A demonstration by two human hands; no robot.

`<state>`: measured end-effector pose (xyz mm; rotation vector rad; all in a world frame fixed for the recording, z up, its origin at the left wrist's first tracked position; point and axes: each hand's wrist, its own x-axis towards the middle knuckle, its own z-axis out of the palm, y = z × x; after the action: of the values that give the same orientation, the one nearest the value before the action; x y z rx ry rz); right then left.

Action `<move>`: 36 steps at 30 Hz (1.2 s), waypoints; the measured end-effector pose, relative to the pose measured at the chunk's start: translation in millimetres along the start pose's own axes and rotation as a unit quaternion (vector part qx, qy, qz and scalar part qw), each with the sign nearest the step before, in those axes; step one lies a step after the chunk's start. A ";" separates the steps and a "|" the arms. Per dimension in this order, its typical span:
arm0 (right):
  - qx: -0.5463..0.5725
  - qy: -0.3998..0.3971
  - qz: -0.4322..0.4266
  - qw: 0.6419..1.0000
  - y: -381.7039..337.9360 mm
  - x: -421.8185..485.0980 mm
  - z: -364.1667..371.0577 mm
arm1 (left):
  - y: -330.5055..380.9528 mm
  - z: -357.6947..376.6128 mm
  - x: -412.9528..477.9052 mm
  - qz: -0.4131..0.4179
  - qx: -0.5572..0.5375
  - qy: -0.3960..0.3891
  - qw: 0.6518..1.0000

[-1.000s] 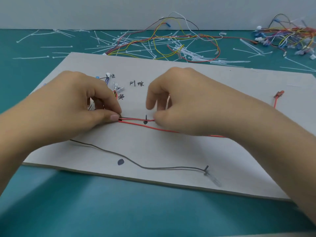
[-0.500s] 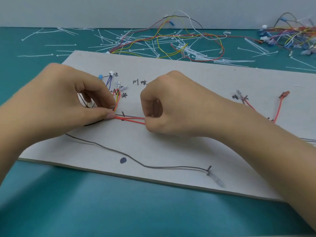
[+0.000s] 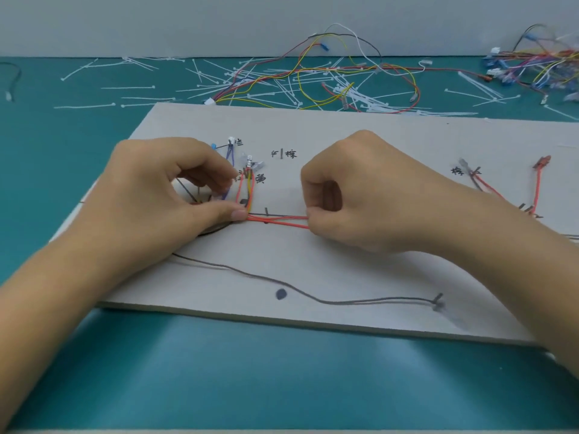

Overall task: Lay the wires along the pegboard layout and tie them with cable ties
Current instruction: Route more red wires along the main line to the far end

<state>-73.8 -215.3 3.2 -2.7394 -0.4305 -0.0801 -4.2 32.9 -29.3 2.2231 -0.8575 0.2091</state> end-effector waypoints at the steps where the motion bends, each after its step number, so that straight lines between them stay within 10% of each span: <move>1: 0.001 0.002 0.011 1.000 4.6 -5.2 -2.7 | 7.9 4.4 0.1 0.012 0.006 -0.006 1.000; 23: 0.032 -0.062 0.069 0.995 9.3 -10.4 -18.8 | 42.2 4.3 51.0 -0.010 0.005 -0.269 0.963; 36: 0.111 -0.034 0.044 0.992 9.8 -9.8 0.4 | 33.4 18.9 50.2 0.026 -0.040 -0.268 0.962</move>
<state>-80.1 -226.6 -1.6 -2.5426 -0.3164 0.0803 11.0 -23.1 -4.2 2.2100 -1.1831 -0.4201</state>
